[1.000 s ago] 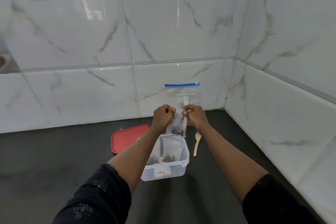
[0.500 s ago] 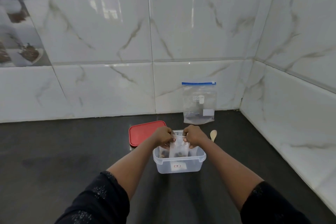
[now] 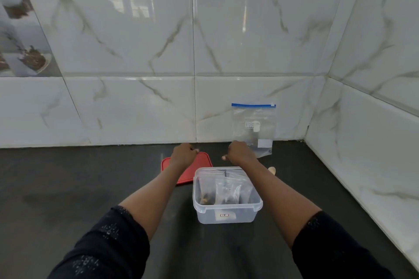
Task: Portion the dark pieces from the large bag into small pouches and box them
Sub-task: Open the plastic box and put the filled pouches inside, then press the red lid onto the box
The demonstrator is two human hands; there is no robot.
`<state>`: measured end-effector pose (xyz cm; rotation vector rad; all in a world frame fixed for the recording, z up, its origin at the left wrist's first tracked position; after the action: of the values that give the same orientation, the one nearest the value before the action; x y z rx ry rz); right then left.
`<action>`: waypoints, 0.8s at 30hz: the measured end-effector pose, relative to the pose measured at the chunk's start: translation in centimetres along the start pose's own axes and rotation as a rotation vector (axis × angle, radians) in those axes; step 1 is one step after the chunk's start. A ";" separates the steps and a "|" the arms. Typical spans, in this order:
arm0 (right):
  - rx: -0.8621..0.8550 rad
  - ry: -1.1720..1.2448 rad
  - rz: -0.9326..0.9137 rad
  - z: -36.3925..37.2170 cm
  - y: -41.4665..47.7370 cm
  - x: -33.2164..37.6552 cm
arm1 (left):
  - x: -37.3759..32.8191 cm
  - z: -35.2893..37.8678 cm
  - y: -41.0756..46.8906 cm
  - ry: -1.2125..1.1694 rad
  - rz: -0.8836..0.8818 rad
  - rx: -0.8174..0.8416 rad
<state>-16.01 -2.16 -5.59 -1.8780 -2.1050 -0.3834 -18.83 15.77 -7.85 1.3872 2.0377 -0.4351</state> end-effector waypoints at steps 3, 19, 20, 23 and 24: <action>0.071 0.084 -0.002 1.1 1.9 1.5 | 3.2 0.5 1.6 0.094 -0.230 0.059; 0.414 0.005 0.060 8.7 6.4 5.7 | 8.1 4.0 6.3 -0.472 -0.752 -0.073; 0.395 0.063 0.119 8.4 6.5 5.4 | 7.5 3.5 6.0 -0.528 -0.795 -0.168; 0.277 0.504 0.378 7.3 7.0 4.1 | 6.5 2.0 5.4 -0.651 -0.816 -0.394; 0.218 0.649 0.447 7.2 7.8 3.4 | 6.5 1.7 5.4 -0.679 -0.819 -0.440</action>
<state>-8.94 4.61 -10.89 -1.7207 -1.2212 -0.5380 -14.98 21.55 -12.99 0.0564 1.8546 -0.6322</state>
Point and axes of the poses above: each hand's wrist, its own y-axis towards the middle knuckle, its own z-axis out of the palm, x = y × z, the point moved 2 cm from there along y, towards the middle knuckle, and after that the axes turned 8 degrees about -x, right-handed, at the moved point
